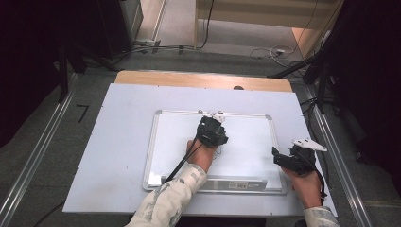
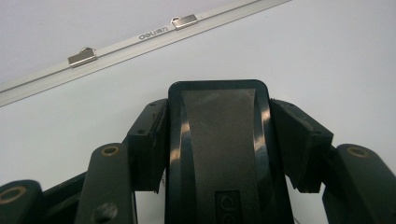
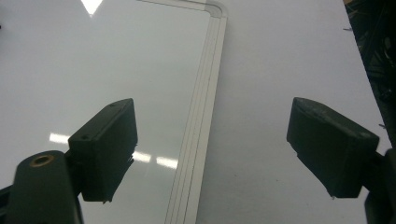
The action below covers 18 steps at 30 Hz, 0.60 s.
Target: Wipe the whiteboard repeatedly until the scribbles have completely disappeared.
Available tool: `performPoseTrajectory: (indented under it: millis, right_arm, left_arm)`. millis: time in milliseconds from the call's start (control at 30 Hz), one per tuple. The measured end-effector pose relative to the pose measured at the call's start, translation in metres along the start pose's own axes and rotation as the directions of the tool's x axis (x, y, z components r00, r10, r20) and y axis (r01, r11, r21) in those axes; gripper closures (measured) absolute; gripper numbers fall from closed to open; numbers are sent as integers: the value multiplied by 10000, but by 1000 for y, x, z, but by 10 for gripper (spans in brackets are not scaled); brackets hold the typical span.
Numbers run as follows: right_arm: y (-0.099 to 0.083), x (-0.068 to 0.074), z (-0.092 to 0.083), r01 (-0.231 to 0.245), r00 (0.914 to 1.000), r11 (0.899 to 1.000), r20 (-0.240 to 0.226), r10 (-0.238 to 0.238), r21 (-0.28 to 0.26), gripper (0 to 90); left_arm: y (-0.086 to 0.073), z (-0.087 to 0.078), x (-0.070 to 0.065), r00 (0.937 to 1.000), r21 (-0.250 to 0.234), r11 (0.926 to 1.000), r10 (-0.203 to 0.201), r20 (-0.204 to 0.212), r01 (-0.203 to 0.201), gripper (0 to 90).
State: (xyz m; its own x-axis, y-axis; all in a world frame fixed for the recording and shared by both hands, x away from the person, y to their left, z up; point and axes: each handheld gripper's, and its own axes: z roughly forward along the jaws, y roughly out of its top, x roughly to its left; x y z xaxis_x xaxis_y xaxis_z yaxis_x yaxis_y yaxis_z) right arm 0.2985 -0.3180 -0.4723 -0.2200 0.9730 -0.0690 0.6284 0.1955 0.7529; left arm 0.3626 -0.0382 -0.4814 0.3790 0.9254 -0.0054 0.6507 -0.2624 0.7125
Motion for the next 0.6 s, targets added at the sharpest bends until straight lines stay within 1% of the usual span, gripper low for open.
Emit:
performPoseTrajectory:
  millis: [200,567,600]
  right_arm:
    - [0,0,0,1,10000,10000,-5,-1,-12,149]
    - [0,0,0,11,10000,10000,-14,-11,-13,149]
    - [0,0,0,11,10000,10000,-14,-11,-13,149]
  left_arm:
    - [1,1,-10,9998,47,9999,153,87,-153,414]
    - [0,1,-24,9998,-9,9999,146,162,-146,413]
    - [0,1,-25,9997,-21,9998,217,141,-217,413]
